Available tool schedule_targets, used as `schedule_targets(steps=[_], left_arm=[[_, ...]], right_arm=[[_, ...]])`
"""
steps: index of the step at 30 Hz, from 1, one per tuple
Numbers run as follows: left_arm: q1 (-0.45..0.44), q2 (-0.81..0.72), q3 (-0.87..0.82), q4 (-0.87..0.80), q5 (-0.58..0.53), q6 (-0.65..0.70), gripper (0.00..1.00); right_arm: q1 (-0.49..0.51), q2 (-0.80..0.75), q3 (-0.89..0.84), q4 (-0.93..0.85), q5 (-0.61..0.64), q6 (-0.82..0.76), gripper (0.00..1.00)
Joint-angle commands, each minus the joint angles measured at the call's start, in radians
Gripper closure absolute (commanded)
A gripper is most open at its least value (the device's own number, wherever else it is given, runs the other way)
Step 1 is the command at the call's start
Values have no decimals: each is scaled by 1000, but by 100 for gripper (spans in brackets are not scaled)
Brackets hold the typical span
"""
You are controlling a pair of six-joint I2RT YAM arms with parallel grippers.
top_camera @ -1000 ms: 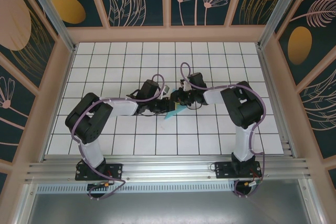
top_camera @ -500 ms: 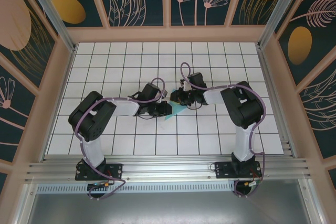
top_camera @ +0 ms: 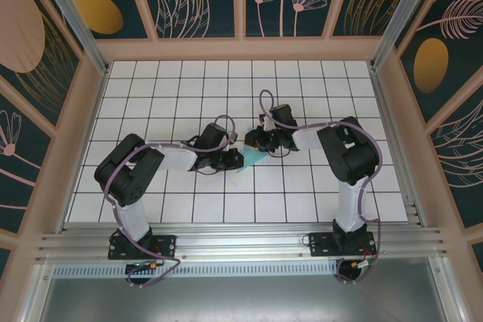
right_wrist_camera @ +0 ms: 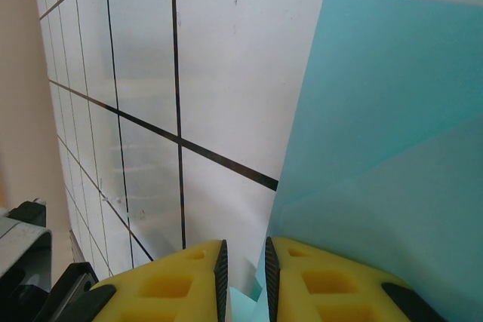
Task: Fold a paper plane with a square sheet of paper (pick it up from the middle)
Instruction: Fourth fold the wing at the center of the table.
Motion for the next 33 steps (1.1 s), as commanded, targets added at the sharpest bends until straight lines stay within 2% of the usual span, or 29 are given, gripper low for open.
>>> schedule_targets(steps=[1,10,19,33], left_arm=[[-3,-28,-65,-101,-5,4,85],[-4,-160,-4,-89,-19,-31,82],[-24,-67,59,6,137,-67,81],[-33,8,15,-52,17,-36,82]], right_arm=[[3,59,-36,-104,106,-24,76],[2,57,-53,-98,113,-20,76],[2,59,-49,-101,116,-20,76],[2,62,-53,-100,115,-23,76]])
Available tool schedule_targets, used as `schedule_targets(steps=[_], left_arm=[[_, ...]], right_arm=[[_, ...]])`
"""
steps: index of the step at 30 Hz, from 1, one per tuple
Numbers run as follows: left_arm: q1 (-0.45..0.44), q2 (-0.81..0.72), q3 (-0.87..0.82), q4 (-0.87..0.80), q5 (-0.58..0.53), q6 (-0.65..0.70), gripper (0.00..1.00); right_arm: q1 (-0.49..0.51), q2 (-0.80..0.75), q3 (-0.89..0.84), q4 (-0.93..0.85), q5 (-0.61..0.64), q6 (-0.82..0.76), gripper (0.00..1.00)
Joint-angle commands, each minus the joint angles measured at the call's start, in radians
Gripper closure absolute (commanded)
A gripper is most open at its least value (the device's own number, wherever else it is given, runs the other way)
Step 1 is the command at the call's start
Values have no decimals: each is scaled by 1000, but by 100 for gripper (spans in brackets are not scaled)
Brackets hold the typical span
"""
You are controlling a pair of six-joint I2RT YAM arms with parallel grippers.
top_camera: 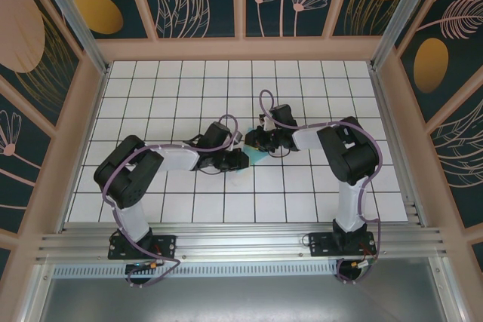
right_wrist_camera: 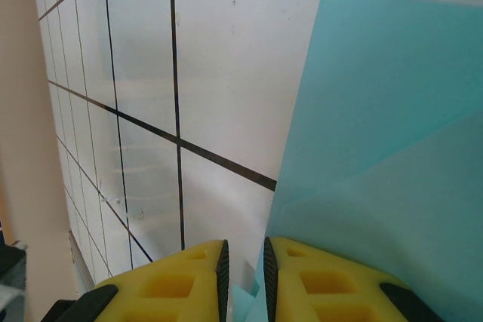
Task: Fold a paper plane with a square sheet of paper (pick it up from the middle)
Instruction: Fourth fold the wing at the center of the table.
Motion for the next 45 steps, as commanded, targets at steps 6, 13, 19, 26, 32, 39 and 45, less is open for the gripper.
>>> schedule_targets(steps=[6,13,19,26,32,39,45], left_arm=[[-1,20,-40,-53,-62,43,83],[1,37,-73,-37,-37,36,83],[1,15,-105,-76,-69,47,86],[0,-55,-180,-43,-64,-2,87],[0,-193,-194,19,-52,-45,84],[2,-176,-93,75,-66,-65,82],[2,-76,-21,132,-76,-68,81]], right_arm=[[2,69,-50,-105,113,-28,76],[2,66,-56,-110,119,-30,76],[2,67,-54,-115,123,-31,76],[2,64,-56,-121,129,-36,76],[3,64,-54,-116,128,-27,76],[3,64,-55,-101,122,-17,76],[2,69,-54,-101,119,-18,76]])
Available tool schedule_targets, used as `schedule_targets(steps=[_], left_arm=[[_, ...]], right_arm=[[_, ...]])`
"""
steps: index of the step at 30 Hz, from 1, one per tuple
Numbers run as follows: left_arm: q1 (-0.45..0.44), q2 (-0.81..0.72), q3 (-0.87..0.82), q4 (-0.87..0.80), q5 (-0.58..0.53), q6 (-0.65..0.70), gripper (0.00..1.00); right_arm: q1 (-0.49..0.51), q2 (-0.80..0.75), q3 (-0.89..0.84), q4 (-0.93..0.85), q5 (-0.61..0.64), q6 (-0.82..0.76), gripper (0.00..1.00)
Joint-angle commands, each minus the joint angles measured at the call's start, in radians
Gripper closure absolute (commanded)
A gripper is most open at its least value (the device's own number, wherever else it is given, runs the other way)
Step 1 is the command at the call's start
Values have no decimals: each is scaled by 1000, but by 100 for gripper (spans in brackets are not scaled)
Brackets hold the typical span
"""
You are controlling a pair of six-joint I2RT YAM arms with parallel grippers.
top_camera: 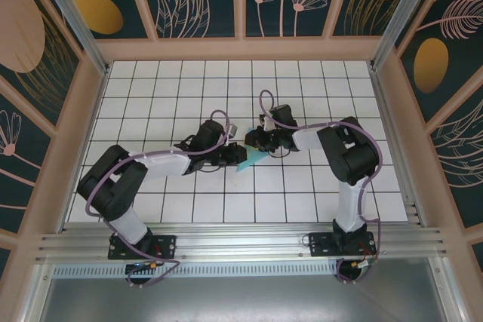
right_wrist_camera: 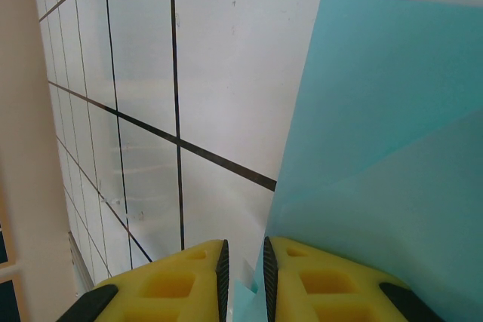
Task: Fold a paper plane with a square sheet of paper (pick it up from the middle)
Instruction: Fourth fold the wing at the center of the table.
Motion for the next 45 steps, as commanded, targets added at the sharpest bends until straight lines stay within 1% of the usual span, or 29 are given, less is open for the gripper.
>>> schedule_targets(steps=[1,3,8,11,20,23,27,29,31,33,35,41,45], left_arm=[[0,70,43,47,-11,-9,80],[0,106,57,60,-2,-8,80],[0,151,66,44,-54,21,80],[1,175,77,-26,-105,54,81],[0,187,-17,-112,-192,71,86],[0,192,-32,-125,-198,70,88],[0,188,-47,-131,-213,67,92],[0,191,-45,-131,-210,68,93],[0,191,-44,-133,-211,67,94],[0,191,-41,-137,-215,69,95],[0,193,-38,-137,-213,68,95],[0,194,-26,-144,-211,70,96],[0,199,-19,-157,-214,71,98]], right_arm=[[2,69,-50,-104,114,-18,76],[2,70,-50,-101,114,-15,76],[2,66,-56,-99,111,-12,76],[2,61,-58,-99,110,-12,76],[2,24,-7,-101,75,-4,76],[-3,-22,30,-122,79,-14,75],[-35,-108,59,-139,89,-19,75],[-41,-150,52,-143,105,-23,78],[-40,-175,41,-145,95,-35,83],[-35,-180,23,-139,67,-41,91],[-22,-179,2,-125,64,-34,96],[26,-158,-59,-66,40,-2,98],[50,-130,-69,-33,16,-2,98]])
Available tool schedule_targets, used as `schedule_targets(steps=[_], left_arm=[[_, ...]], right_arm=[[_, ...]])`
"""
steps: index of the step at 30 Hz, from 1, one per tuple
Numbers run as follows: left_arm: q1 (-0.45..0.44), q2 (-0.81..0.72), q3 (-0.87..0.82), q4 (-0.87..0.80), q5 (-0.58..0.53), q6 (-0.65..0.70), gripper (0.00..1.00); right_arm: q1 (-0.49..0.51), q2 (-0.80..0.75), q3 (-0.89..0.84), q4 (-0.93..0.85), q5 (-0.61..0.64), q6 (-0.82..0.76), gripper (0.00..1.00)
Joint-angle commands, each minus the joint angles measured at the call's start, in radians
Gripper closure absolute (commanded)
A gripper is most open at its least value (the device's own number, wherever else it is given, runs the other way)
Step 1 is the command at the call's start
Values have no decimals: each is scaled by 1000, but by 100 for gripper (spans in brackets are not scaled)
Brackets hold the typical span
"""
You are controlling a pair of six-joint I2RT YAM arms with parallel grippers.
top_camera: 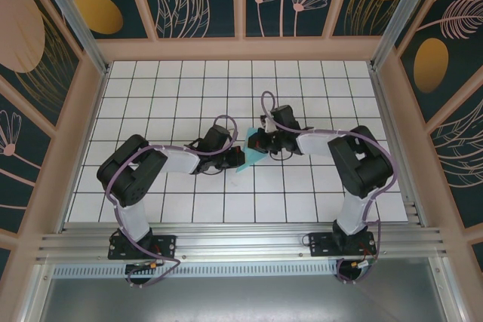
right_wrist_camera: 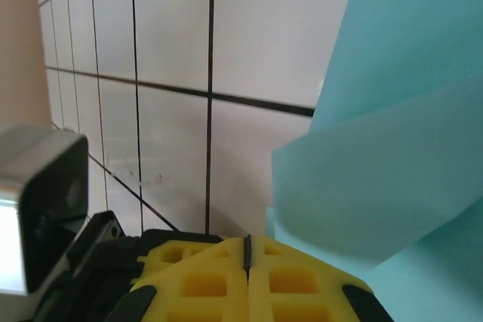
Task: Fold a paper plane with a square sheet of paper (pick it up from the middle)
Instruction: Fourth fold the wing at the center of the table.
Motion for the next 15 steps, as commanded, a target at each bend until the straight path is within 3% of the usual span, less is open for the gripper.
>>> schedule_targets(steps=[1,15], left_arm=[[5,43,-28,-193,-81,25,98],[5,54,-49,-218,-110,35,100]], right_arm=[[11,32,-8,50,-28,8,98],[-5,143,76,-31,92,-42,95]])
